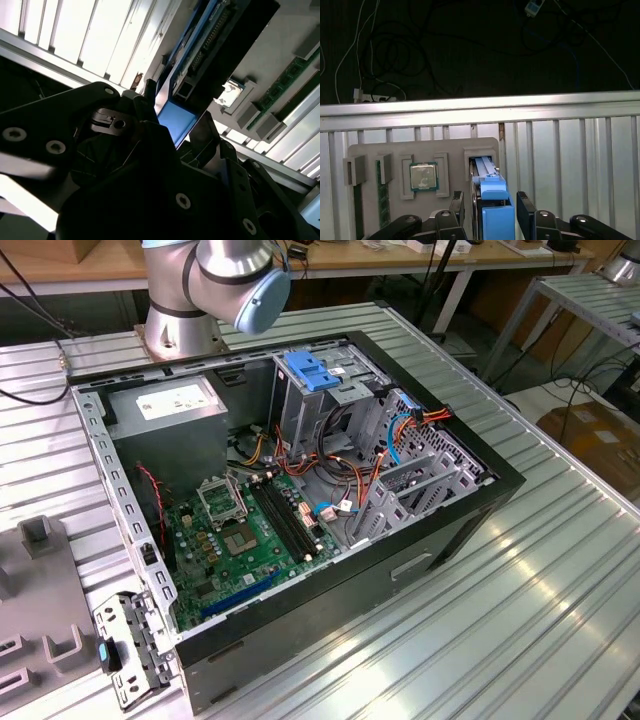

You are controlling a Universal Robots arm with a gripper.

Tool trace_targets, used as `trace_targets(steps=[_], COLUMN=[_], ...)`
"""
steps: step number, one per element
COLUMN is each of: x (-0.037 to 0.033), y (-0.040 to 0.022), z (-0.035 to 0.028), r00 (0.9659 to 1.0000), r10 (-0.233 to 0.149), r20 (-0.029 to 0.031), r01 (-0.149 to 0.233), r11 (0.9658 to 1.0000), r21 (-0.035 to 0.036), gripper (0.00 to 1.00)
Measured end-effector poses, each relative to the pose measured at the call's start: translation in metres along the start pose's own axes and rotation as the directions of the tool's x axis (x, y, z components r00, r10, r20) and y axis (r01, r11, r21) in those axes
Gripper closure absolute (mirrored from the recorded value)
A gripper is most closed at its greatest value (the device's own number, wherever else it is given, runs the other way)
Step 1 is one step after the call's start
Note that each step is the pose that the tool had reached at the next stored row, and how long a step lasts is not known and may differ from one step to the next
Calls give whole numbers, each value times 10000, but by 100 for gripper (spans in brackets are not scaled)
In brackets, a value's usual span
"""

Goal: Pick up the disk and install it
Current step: 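Pick up the disk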

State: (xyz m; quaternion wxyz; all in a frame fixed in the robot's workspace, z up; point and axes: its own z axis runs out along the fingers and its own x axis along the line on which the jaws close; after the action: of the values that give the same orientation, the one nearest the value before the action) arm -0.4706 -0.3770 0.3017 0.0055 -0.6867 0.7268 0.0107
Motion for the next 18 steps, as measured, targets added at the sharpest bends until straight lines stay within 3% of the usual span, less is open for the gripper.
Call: trace_targets(steps=[2,10,12,13,18], x=[1,1,1,1,1], y=[0,0,0,0,0], z=[38,40,41,41,42], r00=[10000,10000,10000,10000,10000], r10=[0,1,0,1,0], r20=[2,2,2,2,2], r01=[0,-1,0,-1,0], r11=[10000,10000,10000,10000,10000], r21=[0,0,0,0,0], gripper=[46,46,47,55,55])
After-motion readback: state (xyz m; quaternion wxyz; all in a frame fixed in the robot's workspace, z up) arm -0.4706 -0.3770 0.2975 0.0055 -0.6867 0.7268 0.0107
